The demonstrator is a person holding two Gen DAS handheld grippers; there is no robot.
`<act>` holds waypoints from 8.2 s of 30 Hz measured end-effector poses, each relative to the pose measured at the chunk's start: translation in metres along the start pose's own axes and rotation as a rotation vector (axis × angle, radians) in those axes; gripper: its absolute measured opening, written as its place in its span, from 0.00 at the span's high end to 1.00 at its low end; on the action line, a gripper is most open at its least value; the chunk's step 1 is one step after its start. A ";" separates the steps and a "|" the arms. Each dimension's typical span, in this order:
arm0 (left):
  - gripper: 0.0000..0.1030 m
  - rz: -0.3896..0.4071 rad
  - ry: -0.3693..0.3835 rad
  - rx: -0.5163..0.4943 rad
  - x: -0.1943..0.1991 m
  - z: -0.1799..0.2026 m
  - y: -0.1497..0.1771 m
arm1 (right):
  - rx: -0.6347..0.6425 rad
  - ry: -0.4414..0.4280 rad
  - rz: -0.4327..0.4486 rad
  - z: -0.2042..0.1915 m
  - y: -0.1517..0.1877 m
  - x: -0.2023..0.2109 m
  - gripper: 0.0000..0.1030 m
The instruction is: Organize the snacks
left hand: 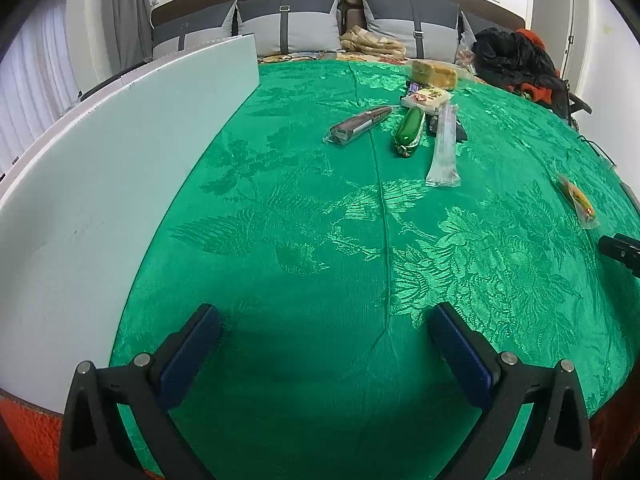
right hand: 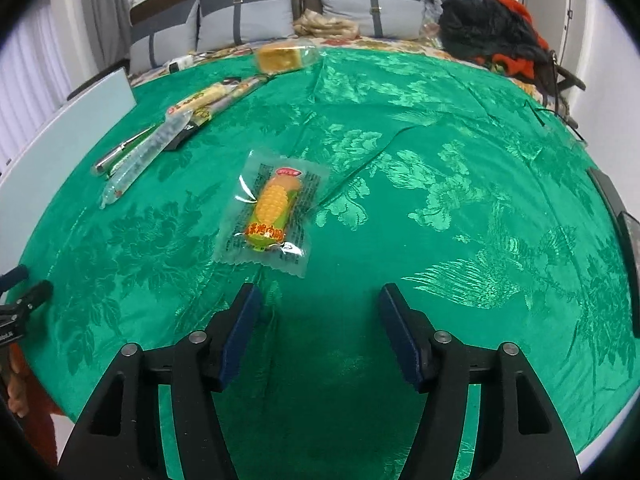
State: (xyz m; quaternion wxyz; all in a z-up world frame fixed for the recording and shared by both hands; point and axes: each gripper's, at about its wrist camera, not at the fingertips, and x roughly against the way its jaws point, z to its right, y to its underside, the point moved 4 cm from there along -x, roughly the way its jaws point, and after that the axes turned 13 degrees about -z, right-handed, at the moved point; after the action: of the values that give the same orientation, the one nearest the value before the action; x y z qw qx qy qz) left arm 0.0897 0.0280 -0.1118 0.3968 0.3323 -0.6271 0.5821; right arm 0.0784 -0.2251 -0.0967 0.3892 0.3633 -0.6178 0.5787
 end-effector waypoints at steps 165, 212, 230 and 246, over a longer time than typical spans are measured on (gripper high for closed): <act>0.00 -0.061 0.003 -0.016 -0.029 0.002 -0.050 | 0.082 0.018 0.029 -0.021 0.001 -0.007 0.13; 0.83 -0.137 0.215 0.013 0.007 -0.005 -0.050 | -0.043 -0.072 -0.295 -0.048 -0.085 -0.041 0.19; 0.83 0.063 0.441 0.196 0.115 -0.065 -0.087 | -0.137 -0.377 -0.096 -0.052 -0.130 0.064 0.71; 0.82 0.153 0.170 0.440 0.140 -0.278 -0.070 | 0.230 -0.841 -0.159 -0.370 -0.154 0.126 0.64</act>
State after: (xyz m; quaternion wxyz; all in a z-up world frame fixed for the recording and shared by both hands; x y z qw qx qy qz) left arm 0.1173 0.3031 0.0471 0.3208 0.3122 -0.4731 0.7588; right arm 0.1842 0.1336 0.0933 0.1043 0.6545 -0.6241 0.4138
